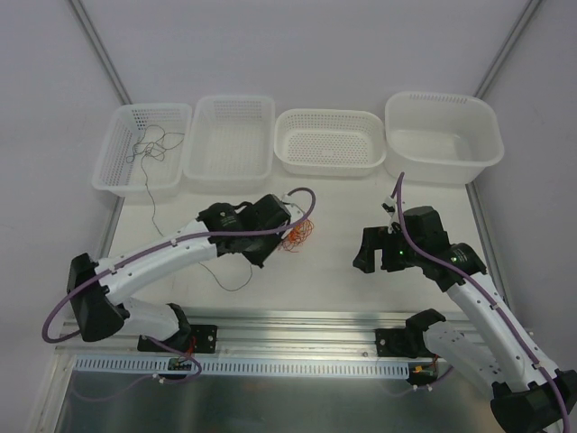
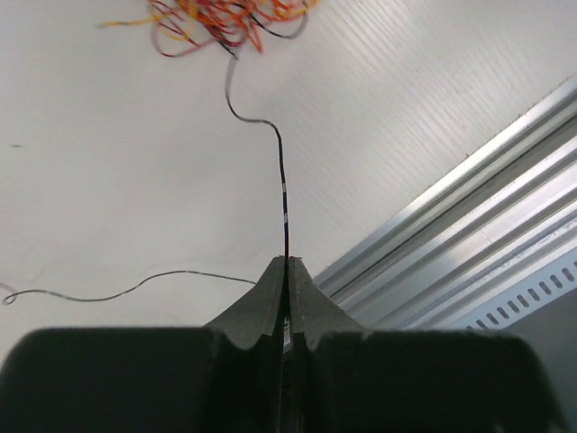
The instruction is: Untangle the cables
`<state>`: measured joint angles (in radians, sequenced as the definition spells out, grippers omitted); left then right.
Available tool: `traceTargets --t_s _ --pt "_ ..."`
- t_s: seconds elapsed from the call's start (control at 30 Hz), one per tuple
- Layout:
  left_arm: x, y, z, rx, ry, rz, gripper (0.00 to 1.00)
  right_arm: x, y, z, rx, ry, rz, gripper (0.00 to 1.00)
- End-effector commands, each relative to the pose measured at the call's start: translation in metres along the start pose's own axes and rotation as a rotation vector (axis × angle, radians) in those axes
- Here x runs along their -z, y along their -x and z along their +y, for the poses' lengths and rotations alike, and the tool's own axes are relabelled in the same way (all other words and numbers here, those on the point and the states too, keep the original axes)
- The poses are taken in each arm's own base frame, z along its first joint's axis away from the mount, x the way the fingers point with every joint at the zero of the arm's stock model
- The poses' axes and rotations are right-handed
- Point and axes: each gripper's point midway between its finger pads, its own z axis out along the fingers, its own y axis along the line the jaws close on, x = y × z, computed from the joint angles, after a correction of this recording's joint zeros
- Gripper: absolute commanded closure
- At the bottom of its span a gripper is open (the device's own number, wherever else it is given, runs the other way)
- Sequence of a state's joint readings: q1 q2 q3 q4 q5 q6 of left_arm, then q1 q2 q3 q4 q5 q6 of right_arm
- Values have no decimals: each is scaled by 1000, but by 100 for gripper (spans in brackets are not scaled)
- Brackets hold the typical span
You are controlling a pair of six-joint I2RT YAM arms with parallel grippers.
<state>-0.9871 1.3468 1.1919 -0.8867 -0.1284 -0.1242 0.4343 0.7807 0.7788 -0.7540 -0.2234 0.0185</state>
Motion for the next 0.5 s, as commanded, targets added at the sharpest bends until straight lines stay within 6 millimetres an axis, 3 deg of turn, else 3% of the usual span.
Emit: traceTargets --t_s 0.0,0.07,0.3,0.47 --pt "58 6 48 14 146 -60 100 7 9 7 6 21 -24 3" --pt "76 11 72 63 188 -95 100 7 9 7 4 20 -21 3" --pt "172 50 156 220 417 -380 100 5 9 7 3 21 -12 3" --pt "214 81 210 267 569 -493 100 1 11 10 -2 34 -1 3"
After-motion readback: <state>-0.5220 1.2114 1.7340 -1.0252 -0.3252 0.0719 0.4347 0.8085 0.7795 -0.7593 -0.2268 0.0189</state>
